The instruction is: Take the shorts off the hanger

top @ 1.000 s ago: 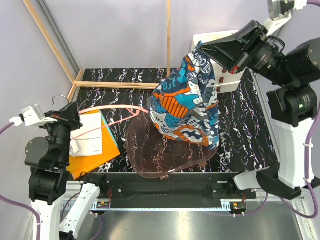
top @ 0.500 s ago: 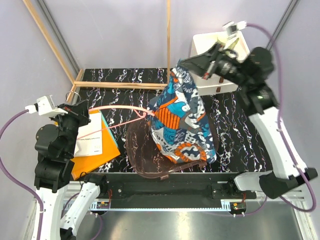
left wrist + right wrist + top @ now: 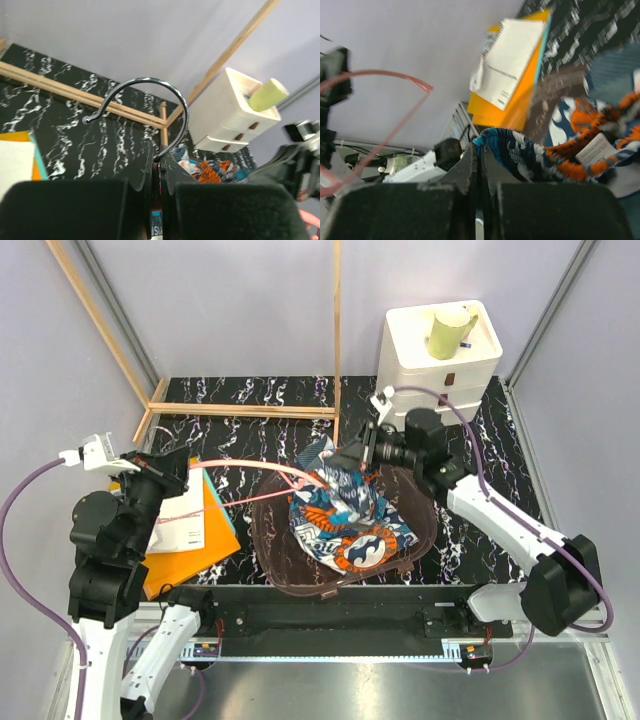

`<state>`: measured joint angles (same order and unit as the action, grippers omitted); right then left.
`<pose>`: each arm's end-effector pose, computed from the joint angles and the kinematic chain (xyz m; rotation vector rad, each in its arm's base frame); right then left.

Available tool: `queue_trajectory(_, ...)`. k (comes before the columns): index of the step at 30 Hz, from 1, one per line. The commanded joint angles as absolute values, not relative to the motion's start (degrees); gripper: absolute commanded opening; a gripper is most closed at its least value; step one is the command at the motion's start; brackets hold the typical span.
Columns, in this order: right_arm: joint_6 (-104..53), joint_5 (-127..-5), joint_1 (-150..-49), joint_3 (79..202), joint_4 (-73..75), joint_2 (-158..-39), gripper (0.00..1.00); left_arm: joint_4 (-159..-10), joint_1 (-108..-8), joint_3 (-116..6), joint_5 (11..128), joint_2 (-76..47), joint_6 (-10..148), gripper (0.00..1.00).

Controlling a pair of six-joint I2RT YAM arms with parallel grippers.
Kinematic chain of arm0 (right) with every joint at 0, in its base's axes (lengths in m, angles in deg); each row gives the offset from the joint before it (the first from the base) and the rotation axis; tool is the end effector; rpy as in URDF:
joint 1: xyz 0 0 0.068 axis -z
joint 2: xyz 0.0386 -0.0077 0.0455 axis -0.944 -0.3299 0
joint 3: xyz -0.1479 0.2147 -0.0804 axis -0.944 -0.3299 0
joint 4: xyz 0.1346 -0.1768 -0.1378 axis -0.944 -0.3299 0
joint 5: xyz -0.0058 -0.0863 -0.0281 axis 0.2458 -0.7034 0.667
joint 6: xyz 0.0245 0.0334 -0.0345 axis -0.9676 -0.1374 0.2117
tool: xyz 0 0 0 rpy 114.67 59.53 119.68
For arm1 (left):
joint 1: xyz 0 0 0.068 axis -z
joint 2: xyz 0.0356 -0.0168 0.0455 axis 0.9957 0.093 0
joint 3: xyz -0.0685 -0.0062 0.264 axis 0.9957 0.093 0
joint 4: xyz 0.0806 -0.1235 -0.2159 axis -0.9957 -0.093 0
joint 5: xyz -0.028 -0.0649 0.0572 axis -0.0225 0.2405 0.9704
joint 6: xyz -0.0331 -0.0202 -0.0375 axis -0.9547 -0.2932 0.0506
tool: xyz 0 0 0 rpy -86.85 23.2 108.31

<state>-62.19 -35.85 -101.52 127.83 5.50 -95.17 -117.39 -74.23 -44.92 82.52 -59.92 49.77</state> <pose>0.2599 0.1801 0.3515 -0.3304 1.9384 1.4703 0.0755 -0.0110 0.4298 -0.3389 1.5309 -0.5049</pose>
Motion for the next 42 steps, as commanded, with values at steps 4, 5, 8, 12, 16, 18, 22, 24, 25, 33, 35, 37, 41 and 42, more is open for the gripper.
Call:
queue_trajectory(4,-62.52,-38.16,-101.85,112.68,8.33,-94.53,0.00,-104.71,-74.29,-41.99,68.87,-57.37,44.33,0.00)
queue_trajectory(5,-62.26,-38.34,-101.94,111.10,7.02,-95.06,0.00,-104.62,-74.29,-42.25,69.21,-57.09,44.24,0.00)
queue_trajectory(8,-58.14,-38.43,-102.29,112.14,-0.94,-97.43,0.04,-104.54,-74.29,-42.25,69.92,-56.83,43.54,0.00)
queue_trajectory(12,-54.79,-36.94,-102.91,111.71,-4.86,-96.22,0.15,-104.97,-74.21,-42.17,69.83,-57.18,43.45,0.00)
queue_trajectory(16,-51.81,-41.49,-103.17,112.13,-12.92,-91.82,0.39,-105.85,-74.29,-41.73,69.83,-57.18,44.24,0.00)
queue_trajectory(18,-49.61,-46.92,-103.08,114.59,-17.58,-89.01,0.51,-106.46,-74.29,-41.55,70.01,-57.27,45.20,0.00)
queue_trajectory(22,-46.36,-54.67,-103.08,124.24,-25.32,-86.10,0.87,-107.43,-74.29,-41.90,70.97,-57.09,46.96,0.00)
queue_trajectory(24,-45.04,-58.97,-103.17,129.16,-26.04,-87.23,0.95,-107.87,-74.29,-42.25,71.41,-57.09,47.93,0.00)
queue_trajectory(25,-44.42,-59.43,-103.17,130.84,-25.69,-88.11,0.99,-108.22,-74.29,-42.86,71.67,-57.09,48.28,0.00)
queue_trajectory(33,-40.73,-59.70,-103.08,146.75,-19.29,-108.76,1.00,-111.04,-74.21,-45.24,72.99,-58.67,50.66,0.00)
queue_trajectory(35,-40.29,-59.52,-103.17,147.73,-17.44,-113.32,1.00,-111.30,-74.29,-45.33,72.65,-58.94,50.57,0.00)
queue_trajectory(37,-40.20,-59.70,-103.61,148.09,-15.41,-115.62,1.00,-112.00,-74.29,-45.68,72.47,-59.20,50.57,0.00)
queue_trajectory(41,-39.93,-62.24,-105.71,145.55,-13.21,-118.79,1.00,-112.97,-74.29,-46.12,72.56,-59.55,51.27,0.00)
queue_trajectory(42,-39.93,-63.03,-106.24,143.54,-11.38,-119.06,1.00,-112.89,-74.29,-46.03,72.64,-59.55,51.36,0.00)
